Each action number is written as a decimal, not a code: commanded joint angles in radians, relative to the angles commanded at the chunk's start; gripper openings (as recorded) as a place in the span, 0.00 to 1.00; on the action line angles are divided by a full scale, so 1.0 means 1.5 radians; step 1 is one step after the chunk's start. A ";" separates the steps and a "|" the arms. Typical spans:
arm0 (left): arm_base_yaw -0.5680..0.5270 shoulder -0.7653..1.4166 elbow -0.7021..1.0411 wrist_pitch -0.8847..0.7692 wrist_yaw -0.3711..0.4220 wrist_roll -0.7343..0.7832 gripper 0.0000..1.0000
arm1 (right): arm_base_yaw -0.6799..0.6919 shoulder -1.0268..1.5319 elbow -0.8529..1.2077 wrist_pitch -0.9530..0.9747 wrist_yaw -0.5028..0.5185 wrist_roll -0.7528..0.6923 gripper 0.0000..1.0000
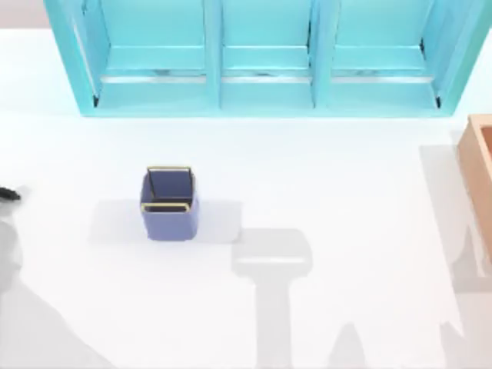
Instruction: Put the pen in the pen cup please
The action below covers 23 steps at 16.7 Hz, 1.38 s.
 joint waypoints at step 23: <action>0.221 -0.546 -0.003 -0.758 0.030 0.250 0.00 | 0.000 0.000 0.000 0.000 0.000 0.000 1.00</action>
